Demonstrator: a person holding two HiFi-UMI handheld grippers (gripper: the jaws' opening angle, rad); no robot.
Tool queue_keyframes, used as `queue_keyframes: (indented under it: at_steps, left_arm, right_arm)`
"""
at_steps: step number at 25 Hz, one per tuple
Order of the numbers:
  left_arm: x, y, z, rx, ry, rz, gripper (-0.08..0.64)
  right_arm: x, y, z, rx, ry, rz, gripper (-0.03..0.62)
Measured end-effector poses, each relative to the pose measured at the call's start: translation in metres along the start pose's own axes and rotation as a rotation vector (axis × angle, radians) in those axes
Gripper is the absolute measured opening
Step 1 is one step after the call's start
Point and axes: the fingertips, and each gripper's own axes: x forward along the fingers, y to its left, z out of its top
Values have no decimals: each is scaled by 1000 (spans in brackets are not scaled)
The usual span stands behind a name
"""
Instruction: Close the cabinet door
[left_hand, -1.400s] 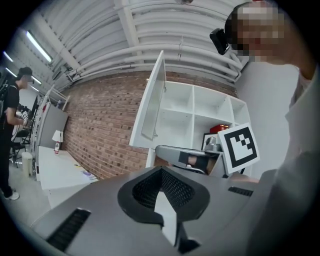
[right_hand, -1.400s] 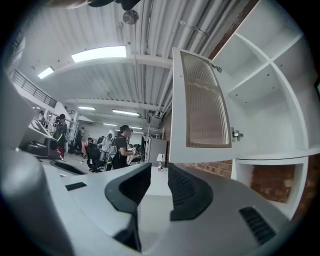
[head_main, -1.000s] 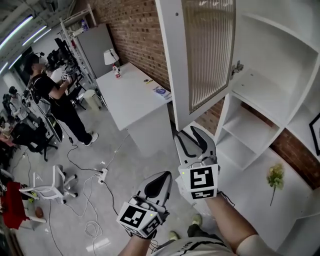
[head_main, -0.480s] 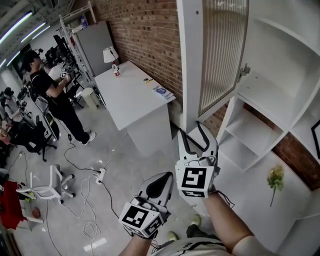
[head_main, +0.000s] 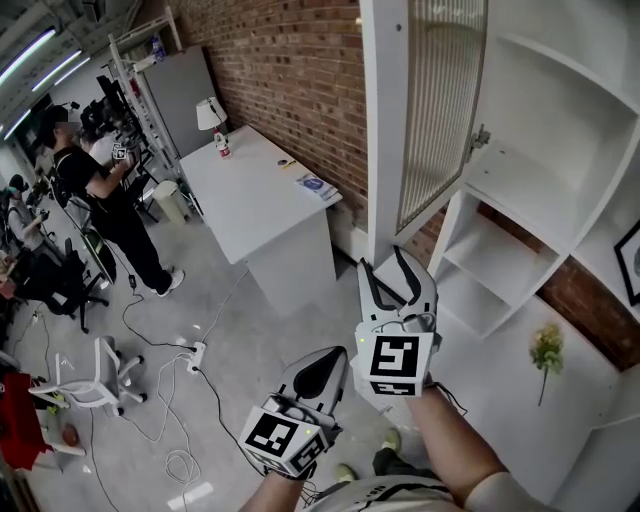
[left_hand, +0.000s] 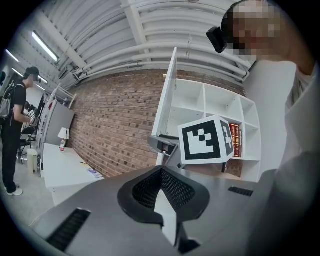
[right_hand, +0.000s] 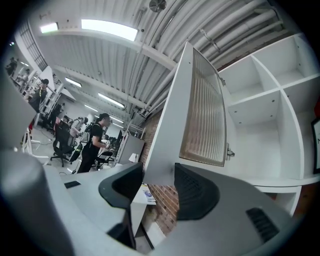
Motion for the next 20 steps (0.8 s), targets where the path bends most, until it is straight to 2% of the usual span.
queue_keyframes:
  at_steps: [10,16,20]
  left_arm:
    - [6,-17,-5,-1,8,-65,11]
    - [9,-36,-10,-3,22,-133,11]
    - [13,-50,-13,-2,31,-177,11]
  right_arm:
    - [-30,-22,-6,76,15,-18,204]
    - [-59,-43,-10,95,41,-60,202]
    - [-74,-50,-11,76,54,-69,135]
